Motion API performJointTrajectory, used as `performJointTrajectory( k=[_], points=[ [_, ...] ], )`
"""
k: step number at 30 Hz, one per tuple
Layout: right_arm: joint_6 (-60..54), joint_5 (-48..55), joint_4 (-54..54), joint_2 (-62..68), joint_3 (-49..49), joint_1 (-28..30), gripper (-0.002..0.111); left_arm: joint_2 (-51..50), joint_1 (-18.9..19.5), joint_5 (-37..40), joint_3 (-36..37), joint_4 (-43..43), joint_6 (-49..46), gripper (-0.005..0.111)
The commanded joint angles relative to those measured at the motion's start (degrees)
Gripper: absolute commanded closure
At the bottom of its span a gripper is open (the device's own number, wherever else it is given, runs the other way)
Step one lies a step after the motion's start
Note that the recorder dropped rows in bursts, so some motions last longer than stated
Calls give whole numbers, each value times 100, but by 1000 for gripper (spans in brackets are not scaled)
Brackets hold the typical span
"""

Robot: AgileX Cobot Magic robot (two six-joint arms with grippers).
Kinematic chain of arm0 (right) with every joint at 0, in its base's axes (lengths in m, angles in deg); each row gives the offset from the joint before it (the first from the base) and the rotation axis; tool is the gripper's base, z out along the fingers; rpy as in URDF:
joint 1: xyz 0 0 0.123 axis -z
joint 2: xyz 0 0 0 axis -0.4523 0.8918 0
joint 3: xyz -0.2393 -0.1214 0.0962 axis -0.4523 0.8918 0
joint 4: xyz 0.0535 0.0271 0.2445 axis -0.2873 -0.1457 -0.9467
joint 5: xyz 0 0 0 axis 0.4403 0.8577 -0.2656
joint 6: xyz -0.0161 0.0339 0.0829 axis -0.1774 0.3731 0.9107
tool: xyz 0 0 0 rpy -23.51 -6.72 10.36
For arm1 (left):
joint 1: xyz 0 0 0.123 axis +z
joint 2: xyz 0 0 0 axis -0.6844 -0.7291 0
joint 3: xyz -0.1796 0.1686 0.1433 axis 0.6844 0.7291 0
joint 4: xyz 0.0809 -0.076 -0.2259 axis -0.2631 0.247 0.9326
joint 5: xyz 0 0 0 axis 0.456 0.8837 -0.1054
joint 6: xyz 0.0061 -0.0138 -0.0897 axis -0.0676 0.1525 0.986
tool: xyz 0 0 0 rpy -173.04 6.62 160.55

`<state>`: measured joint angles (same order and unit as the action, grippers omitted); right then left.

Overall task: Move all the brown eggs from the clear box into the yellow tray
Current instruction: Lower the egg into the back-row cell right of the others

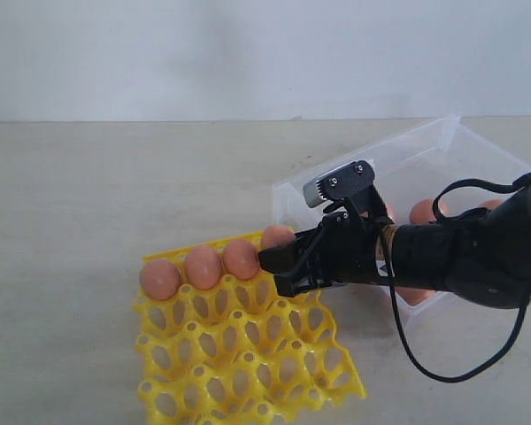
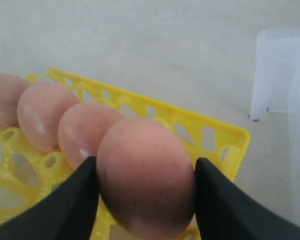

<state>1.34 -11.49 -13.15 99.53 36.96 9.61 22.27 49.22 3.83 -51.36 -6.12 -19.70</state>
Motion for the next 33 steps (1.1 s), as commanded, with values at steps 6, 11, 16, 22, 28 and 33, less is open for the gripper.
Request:
performJointTrajectory(
  k=[6, 11, 16, 22, 28, 33],
  points=[
    [-51, -2, 75, 11, -10, 16, 70, 14, 18, -40, -8, 29, -41, 103],
    [-51, -2, 75, 11, -10, 16, 70, 14, 18, -40, -8, 29, -41, 103],
    [-84, -2, 75, 11, -10, 16, 62, 14, 18, -40, -8, 29, -41, 103],
    [-135, -2, 75, 11, -10, 16, 54, 14, 18, -40, -8, 29, -41, 103],
    [-135, -2, 75, 11, -10, 16, 54, 14, 18, -40, -8, 29, -41, 103],
    [-135, -84, 75, 0, -10, 16, 54, 14, 18, -40, -8, 29, -41, 103]
  ],
)
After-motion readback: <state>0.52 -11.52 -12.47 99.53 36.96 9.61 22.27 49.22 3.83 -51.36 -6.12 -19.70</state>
